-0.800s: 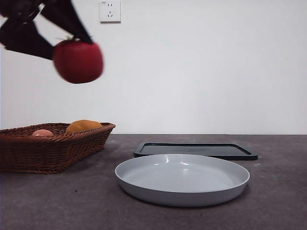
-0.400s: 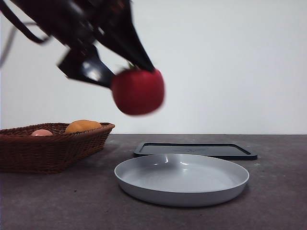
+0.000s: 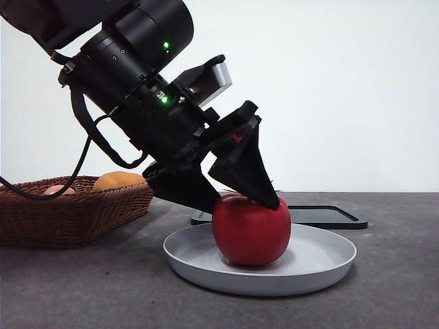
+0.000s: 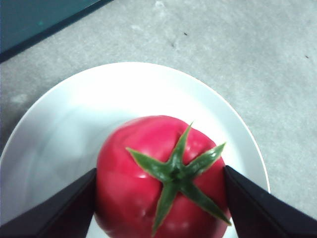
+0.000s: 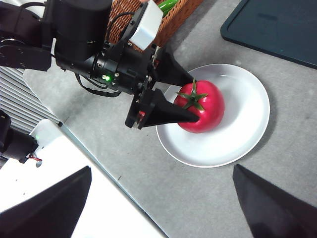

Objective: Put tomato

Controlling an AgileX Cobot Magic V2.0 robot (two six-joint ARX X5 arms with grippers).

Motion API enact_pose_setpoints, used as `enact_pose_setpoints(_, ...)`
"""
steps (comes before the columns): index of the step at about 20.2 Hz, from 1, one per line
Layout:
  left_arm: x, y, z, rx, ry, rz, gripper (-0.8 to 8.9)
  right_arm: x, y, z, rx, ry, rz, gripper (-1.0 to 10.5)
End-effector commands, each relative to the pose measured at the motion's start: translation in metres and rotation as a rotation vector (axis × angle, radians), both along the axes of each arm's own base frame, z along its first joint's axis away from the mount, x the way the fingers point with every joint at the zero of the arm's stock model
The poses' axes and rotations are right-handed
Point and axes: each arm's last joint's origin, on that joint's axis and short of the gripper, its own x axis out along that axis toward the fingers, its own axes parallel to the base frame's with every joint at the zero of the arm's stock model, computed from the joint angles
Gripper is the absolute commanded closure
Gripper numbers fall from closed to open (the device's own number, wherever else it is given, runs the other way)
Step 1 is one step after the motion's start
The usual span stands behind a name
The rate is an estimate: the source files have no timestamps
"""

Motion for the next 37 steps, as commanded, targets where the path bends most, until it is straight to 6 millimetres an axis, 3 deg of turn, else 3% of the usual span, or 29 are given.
enact_pose_setpoints(1,0.000,-0.007,-0.003,0.012,-0.003,-0.020,4.23,0.001,0.001,0.005,0.003,-0.026,0.008,4.9)
enact_pose_setpoints(7,0.001,-0.008,0.006,-0.014,-0.008,-0.008,3.92,0.001,0.001,0.005,0.003,-0.026,0.008,4.9)
enact_pose_setpoints(12,-0.003,-0.003,0.042,-0.082,-0.080,-0.005,3.72,0.001,0.001,0.005,0.002,-0.025,0.008,4.9)
enact_pose_setpoints(16,-0.008,0.014,0.071,-0.129,-0.118,0.028,3.73,0.001,0.001,0.005,0.002,-0.026,0.008,4.9)
enact_pose_setpoints(22,-0.030,0.074,0.130,-0.156,-0.214,0.187,3.75,0.004,0.002,0.004,-0.006,-0.016,0.003,4.9)
enact_pose_setpoints(27,-0.069,0.133,0.163,-0.150,-0.236,0.309,3.75,0.014,0.004,0.000,-0.030,0.011,-0.008,4.9)
enact_pose_setpoints(33,-0.113,0.163,0.160,-0.042,-0.108,0.331,3.75,0.028,0.009,-0.004,-0.035,0.028,-0.002,4.9)
enact_pose_setpoints(37,-0.125,0.169,0.151,0.023,0.009,0.307,3.76,0.031,0.015,-0.007,-0.042,0.050,0.032,4.9)
